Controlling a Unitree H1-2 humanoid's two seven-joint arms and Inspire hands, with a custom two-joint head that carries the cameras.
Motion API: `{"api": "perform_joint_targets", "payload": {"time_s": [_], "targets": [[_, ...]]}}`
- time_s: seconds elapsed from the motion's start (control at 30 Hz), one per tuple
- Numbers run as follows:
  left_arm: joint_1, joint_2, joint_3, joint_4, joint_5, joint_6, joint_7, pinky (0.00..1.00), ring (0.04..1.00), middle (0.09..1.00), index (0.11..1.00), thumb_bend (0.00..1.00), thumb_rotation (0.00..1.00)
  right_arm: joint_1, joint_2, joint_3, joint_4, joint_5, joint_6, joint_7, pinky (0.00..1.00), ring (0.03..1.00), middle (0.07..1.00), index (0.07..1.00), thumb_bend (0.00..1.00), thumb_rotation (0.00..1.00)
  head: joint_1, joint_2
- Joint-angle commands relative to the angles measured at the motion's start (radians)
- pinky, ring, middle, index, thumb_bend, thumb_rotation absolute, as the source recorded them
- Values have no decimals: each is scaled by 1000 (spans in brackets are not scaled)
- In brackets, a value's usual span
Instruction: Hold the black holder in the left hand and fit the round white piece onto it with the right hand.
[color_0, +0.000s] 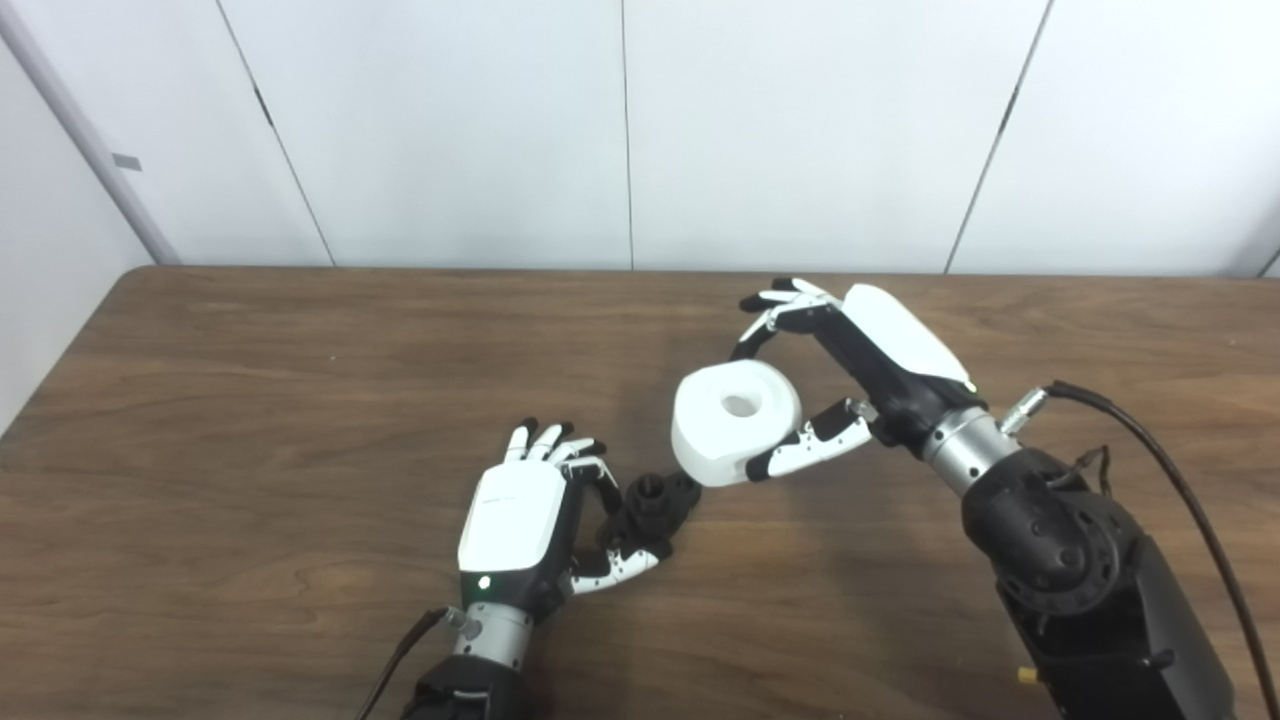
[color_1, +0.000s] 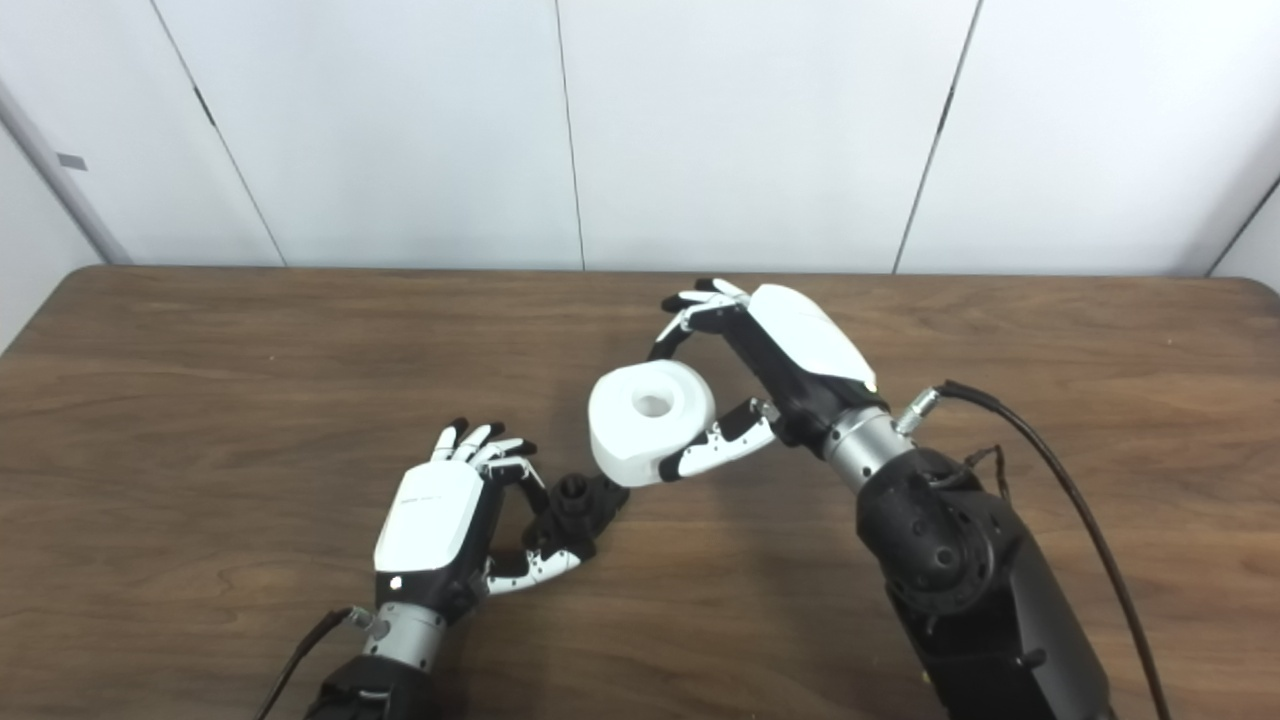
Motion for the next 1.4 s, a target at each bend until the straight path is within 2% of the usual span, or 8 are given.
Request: {"api": "perform_joint_targets", "payload": {"time_s": [0.0,0.63,1.03,1.37], "targets": [[17,-10,-40,55,21,2,-42,1000,912,794,484,524,54,-46,10,-2,-16,1,-42,-10,906,948,851,483,523,143,1,1],[6,-19,-55,72,22,12,-29,1000,911,794,484,524,54,-39,73,48,39,1,-65,-14,948,961,852,483,523,142,11,1],[6,-16,-56,68,21,13,-33,1000,910,792,484,524,53,-29,75,56,70,-8,-96,-26,948,960,849,483,523,142,9,3],[8,-17,-59,63,23,15,-33,1000,905,791,484,524,53,-20,76,52,76,-17,-97,-23,943,967,853,483,523,140,5,5]]}}
